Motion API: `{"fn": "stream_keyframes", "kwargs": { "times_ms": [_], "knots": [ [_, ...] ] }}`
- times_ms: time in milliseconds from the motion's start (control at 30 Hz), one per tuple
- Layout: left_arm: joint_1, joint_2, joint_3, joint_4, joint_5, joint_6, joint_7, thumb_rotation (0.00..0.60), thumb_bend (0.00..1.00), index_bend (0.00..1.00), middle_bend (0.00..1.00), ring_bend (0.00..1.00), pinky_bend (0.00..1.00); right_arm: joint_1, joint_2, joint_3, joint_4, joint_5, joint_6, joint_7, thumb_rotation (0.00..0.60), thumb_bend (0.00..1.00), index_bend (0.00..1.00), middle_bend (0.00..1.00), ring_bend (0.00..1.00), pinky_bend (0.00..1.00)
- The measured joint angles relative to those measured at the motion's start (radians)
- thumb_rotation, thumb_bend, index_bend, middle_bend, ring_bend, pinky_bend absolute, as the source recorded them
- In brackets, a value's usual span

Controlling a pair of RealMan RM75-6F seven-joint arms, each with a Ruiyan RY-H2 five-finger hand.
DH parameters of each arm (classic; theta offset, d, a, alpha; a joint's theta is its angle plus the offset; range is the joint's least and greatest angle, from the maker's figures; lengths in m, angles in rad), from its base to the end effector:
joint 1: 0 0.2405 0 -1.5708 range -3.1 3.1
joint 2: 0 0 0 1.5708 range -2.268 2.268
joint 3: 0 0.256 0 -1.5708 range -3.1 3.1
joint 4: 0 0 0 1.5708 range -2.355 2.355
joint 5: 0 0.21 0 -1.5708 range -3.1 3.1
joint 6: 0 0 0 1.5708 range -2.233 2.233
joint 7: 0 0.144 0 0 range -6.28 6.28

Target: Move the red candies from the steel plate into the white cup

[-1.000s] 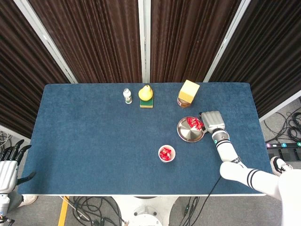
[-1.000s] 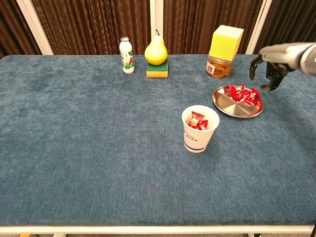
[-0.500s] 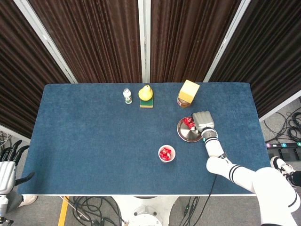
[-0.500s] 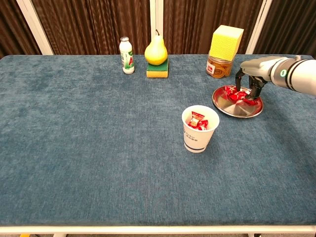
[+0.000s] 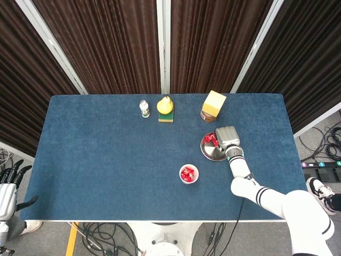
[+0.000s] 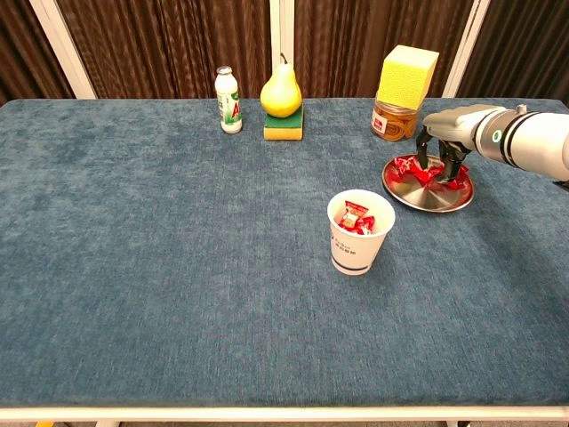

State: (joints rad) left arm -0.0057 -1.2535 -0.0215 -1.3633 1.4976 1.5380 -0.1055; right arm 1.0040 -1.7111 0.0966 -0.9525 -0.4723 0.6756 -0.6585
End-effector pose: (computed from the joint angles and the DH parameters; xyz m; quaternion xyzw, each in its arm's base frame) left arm -0.3581 0.1500 0.1428 -0.5708 -0.3998 -0.3709 0.6138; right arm -0.2023 -0.4327 -0.0397 0.7376 -0.3999 0.1505 0.5228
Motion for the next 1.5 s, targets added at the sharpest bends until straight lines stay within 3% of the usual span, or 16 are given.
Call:
{"fn": "stream_keyframes", "kwargs": {
  "times_ms": [233, 467, 700, 800, 1000, 1133, 1233, 1367, 1500],
  "knots": [
    [0.0, 0.0, -0.001, 0.0, -0.001, 0.0, -0.001, 0.6, 0.1, 0.23, 0.16, 0.18, 0.16, -0.001, -0.009, 0.004, 0.016, 0.01, -0.008, -0.016, 0.6, 0.31, 0.48, 0.95, 0.97, 1.0],
    [0.001, -0.001, -0.002, 0.001, -0.004, -0.002, -0.001, 0.6, 0.1, 0.23, 0.16, 0.18, 0.16, -0.002, -0.013, 0.011, 0.023, 0.018, -0.007, -0.026, 0.6, 0.37, 0.61, 0.95, 0.98, 1.0],
    [-0.001, 0.001, -0.005, -0.002, -0.001, 0.0, 0.002, 0.6, 0.1, 0.23, 0.16, 0.18, 0.16, -0.012, 0.027, 0.032, -0.043, -0.008, 0.016, 0.0, 0.6, 0.38, 0.63, 0.95, 0.98, 1.0],
    [-0.002, 0.004, -0.005, -0.005, 0.001, 0.0, 0.005, 0.6, 0.09, 0.23, 0.16, 0.18, 0.16, -0.023, 0.072, 0.048, -0.125, -0.045, 0.036, 0.034, 0.6, 0.38, 0.63, 0.95, 0.98, 1.0],
    [-0.002, 0.011, -0.006, -0.019, 0.004, 0.005, 0.016, 0.6, 0.1, 0.23, 0.16, 0.18, 0.16, -0.065, 0.211, 0.085, -0.407, -0.19, 0.087, 0.138, 0.6, 0.38, 0.63, 0.95, 0.98, 1.0],
    [-0.004, 0.014, -0.006, -0.029, 0.009, 0.007, 0.025, 0.6, 0.1, 0.23, 0.16, 0.18, 0.16, -0.107, 0.318, 0.099, -0.636, -0.35, 0.103, 0.243, 0.6, 0.37, 0.63, 0.95, 0.98, 1.0],
    [-0.004, 0.016, -0.006, -0.035, 0.01, 0.009, 0.029, 0.6, 0.1, 0.23, 0.16, 0.18, 0.16, -0.133, 0.367, 0.094, -0.739, -0.474, 0.105, 0.304, 0.6, 0.37, 0.63, 0.95, 0.98, 1.0],
    [0.0, 0.018, -0.005, -0.037, 0.008, 0.012, 0.03, 0.6, 0.1, 0.23, 0.16, 0.18, 0.16, -0.153, 0.389, 0.07, -0.791, -0.582, 0.103, 0.356, 0.6, 0.37, 0.61, 0.95, 0.98, 1.0],
    [0.003, 0.016, -0.004, -0.033, 0.004, 0.012, 0.027, 0.6, 0.1, 0.23, 0.16, 0.18, 0.16, -0.151, 0.379, 0.04, -0.791, -0.598, 0.088, 0.358, 0.6, 0.37, 0.58, 0.95, 0.98, 1.0]
  ]
}}
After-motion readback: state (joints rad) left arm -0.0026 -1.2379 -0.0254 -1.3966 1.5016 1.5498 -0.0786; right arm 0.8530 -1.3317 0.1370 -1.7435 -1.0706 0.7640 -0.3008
